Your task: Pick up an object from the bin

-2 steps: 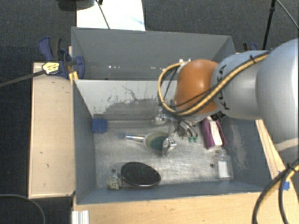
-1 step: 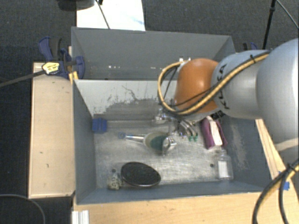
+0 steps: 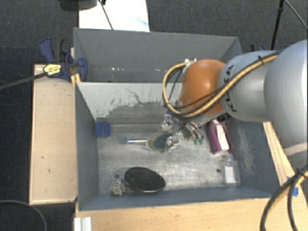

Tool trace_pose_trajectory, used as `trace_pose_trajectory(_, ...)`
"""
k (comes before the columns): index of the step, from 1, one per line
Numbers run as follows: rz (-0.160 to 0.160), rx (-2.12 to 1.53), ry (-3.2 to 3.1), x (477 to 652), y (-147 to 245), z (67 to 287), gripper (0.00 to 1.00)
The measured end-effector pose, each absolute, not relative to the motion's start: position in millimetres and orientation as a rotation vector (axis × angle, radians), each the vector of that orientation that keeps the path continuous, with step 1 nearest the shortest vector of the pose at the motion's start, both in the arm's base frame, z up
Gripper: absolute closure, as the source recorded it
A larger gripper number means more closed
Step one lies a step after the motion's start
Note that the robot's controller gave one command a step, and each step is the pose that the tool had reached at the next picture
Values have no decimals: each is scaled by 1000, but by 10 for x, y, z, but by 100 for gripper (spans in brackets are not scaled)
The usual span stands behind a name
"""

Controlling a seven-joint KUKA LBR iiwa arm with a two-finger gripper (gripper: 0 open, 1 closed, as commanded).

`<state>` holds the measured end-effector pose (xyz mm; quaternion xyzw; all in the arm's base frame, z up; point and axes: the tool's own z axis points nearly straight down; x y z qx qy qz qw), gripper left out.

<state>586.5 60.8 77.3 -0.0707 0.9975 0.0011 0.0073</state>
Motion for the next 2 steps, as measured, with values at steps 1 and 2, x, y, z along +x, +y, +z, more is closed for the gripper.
trace_pose_trajectory(1,0,-222,3123,5891,609,1600,100)
trace_pose_trajectory(2,0,-222,3128,5904,610,1635,100)
